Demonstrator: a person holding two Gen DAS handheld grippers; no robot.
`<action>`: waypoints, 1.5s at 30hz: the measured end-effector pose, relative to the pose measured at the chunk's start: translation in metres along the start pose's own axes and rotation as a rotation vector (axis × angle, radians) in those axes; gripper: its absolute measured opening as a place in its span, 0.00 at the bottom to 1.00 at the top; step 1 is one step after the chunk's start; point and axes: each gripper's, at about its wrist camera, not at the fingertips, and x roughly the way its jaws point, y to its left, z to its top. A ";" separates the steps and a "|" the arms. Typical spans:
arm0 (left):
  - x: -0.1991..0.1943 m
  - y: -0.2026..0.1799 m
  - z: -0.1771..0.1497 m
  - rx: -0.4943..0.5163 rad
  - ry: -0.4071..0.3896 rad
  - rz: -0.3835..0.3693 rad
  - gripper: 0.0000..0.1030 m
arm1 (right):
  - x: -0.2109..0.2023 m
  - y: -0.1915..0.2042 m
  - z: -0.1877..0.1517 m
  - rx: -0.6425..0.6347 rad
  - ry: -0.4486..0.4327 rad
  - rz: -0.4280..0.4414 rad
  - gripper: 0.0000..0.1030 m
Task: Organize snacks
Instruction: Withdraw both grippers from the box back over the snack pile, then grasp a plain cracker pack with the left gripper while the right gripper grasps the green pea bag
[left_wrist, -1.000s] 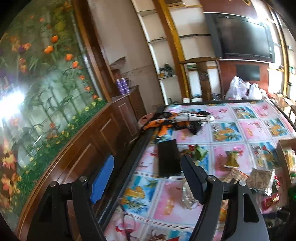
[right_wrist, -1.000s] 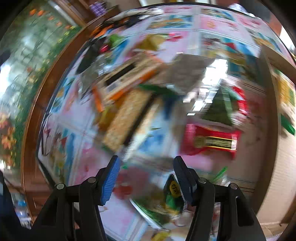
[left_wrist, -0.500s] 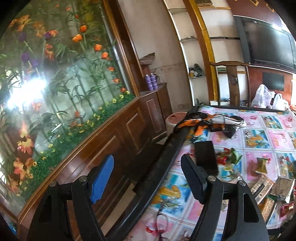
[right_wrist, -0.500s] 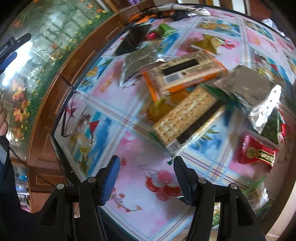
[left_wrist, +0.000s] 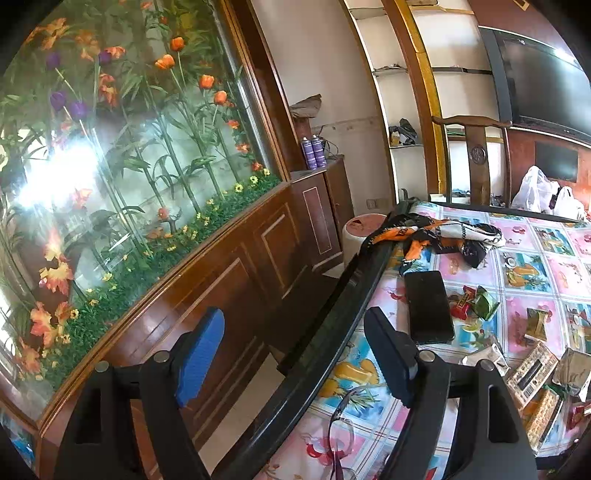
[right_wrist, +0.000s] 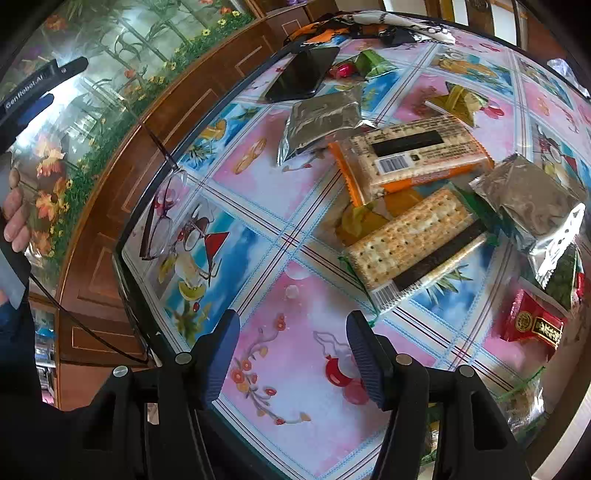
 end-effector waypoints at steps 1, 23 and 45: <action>0.000 -0.001 0.000 0.003 0.002 -0.005 0.76 | -0.002 -0.002 -0.001 0.006 -0.005 -0.002 0.63; -0.009 -0.164 -0.076 0.355 0.345 -0.831 0.76 | -0.085 -0.094 -0.045 0.381 -0.219 -0.099 0.63; 0.014 -0.277 -0.110 0.618 0.390 -0.838 0.53 | -0.075 -0.070 -0.070 0.228 -0.123 -0.133 0.63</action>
